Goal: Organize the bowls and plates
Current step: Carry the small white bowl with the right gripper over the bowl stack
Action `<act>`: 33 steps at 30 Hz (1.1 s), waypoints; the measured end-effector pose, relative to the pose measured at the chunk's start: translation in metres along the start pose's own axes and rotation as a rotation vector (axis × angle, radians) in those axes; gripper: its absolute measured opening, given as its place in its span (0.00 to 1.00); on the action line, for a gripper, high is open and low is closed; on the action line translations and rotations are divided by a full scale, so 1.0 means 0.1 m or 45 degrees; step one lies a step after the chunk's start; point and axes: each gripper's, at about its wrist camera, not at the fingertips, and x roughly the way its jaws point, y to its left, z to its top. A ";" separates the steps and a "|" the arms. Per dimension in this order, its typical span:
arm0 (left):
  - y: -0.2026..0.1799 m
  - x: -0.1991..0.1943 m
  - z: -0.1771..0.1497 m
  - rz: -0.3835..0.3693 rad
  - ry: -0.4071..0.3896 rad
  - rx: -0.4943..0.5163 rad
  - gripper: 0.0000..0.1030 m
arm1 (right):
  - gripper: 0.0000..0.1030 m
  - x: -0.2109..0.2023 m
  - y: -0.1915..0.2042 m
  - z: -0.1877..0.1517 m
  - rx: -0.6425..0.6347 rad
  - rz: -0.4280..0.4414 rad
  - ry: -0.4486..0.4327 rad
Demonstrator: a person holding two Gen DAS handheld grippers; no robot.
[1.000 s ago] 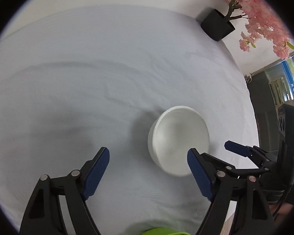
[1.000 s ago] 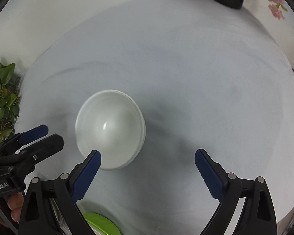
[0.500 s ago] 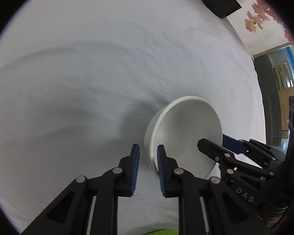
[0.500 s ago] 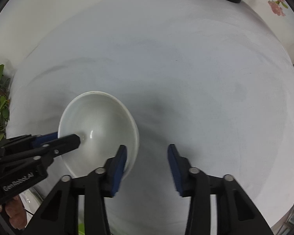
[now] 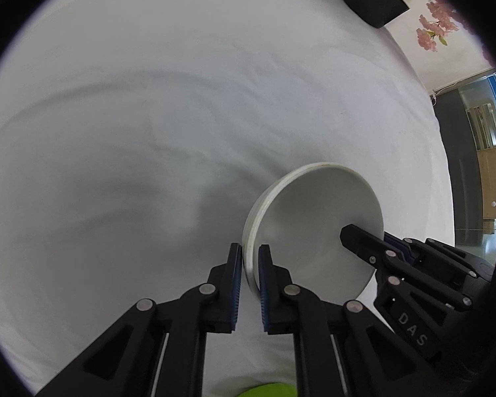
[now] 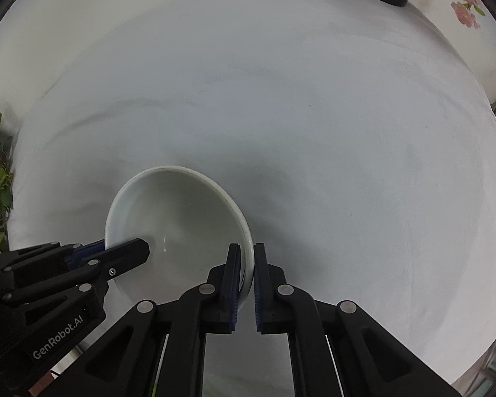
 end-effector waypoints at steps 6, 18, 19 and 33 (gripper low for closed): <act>-0.04 -0.62 -0.18 0.024 -0.123 -0.028 0.08 | 0.04 -0.48 0.11 -0.06 -0.029 0.044 -0.115; -0.33 -1.76 -0.76 0.046 -0.315 -0.096 0.08 | 0.05 -2.08 0.05 -0.62 -0.158 0.148 -0.305; -0.34 -1.83 -0.81 0.044 -0.319 -0.100 0.08 | 0.05 -2.23 0.11 -0.66 -0.173 0.155 -0.320; -0.43 -2.08 -1.58 0.025 -0.252 -0.215 0.08 | 0.06 -3.20 0.45 -1.67 -0.297 0.219 -0.272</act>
